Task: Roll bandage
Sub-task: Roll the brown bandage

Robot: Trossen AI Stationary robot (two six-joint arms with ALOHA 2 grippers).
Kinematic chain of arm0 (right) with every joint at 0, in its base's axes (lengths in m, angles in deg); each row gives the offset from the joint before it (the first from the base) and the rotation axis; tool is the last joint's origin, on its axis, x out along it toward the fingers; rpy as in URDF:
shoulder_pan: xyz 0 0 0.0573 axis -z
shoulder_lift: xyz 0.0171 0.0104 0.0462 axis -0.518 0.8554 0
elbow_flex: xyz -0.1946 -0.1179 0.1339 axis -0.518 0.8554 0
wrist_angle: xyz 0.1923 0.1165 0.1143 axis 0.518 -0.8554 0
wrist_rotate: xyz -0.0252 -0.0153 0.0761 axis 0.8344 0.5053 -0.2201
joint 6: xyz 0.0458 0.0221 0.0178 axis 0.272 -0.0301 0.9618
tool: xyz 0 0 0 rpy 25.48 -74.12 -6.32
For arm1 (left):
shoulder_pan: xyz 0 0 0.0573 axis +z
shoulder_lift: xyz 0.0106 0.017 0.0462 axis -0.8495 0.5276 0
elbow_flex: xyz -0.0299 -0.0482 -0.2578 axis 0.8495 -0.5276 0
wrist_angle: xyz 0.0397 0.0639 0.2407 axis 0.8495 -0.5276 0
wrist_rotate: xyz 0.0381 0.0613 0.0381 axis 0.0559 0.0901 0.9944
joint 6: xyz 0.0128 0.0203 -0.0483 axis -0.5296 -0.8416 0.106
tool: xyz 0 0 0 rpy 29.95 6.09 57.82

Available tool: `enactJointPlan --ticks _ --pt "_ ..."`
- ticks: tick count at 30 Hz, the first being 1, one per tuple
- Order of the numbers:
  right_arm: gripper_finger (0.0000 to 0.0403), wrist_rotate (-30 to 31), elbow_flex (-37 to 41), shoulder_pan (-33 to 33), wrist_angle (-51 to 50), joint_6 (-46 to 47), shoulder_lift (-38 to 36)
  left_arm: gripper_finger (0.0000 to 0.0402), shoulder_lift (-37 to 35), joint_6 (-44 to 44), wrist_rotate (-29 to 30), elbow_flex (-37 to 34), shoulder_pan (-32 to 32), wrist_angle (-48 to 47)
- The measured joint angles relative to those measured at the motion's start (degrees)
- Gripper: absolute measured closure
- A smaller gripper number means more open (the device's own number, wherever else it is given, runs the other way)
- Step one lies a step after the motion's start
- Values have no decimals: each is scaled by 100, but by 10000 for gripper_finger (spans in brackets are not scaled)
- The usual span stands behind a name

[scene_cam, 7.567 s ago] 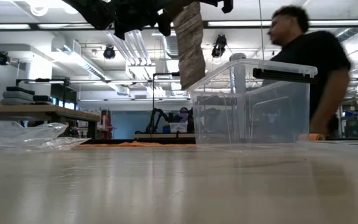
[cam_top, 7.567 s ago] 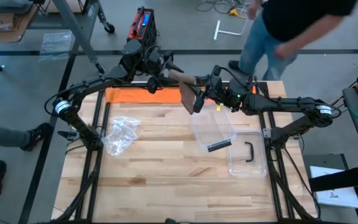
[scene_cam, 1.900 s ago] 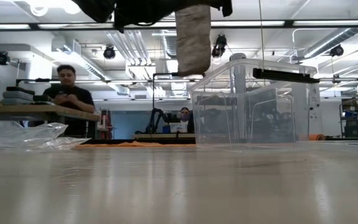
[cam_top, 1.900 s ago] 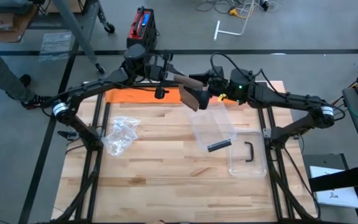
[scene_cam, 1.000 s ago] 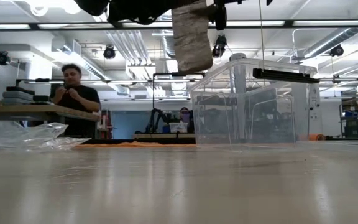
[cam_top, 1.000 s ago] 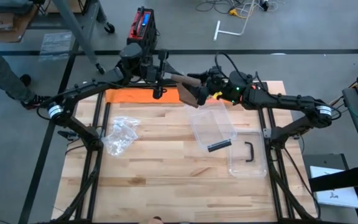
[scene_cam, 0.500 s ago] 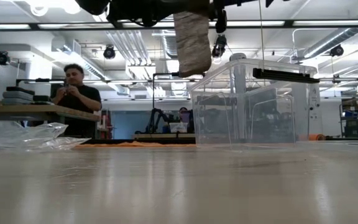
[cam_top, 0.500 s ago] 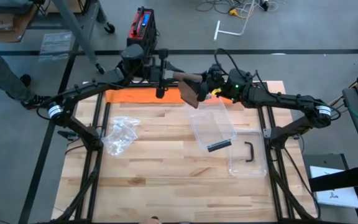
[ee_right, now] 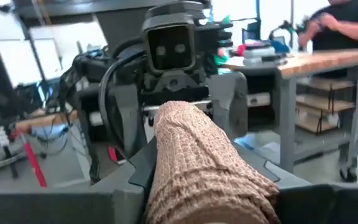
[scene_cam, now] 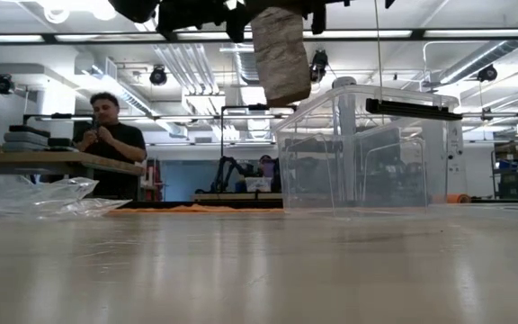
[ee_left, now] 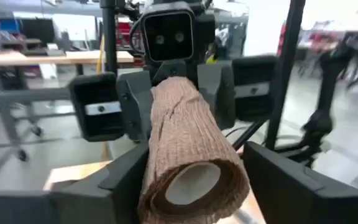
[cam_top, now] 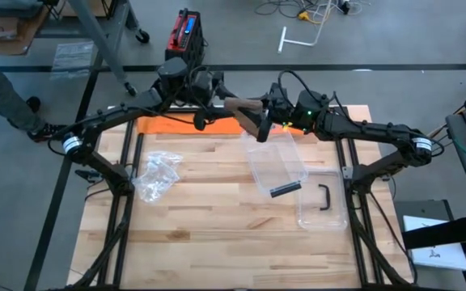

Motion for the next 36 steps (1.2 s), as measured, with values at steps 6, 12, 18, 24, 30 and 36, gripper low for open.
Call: enactJointPlan --ticks 6,12,18,24,30,36 --pt "278 -91 0 7 -31 -117 -2 134 0 522 -50 0 2 131" --pt "278 -71 0 9 -179 -135 0 165 0 899 519 0 -4 57" --pt "268 -31 0 7 -222 229 2 240 140 315 618 2 -4 -28" --pt "265 -46 -11 7 -226 661 -2 298 127 -395 618 2 -2 -47" --pt "205 -74 -20 4 -435 1236 -157 301 58 -961 645 2 9 -39" --pt "126 -143 -42 9 -520 1997 -405 297 28 -1910 685 2 29 -85"
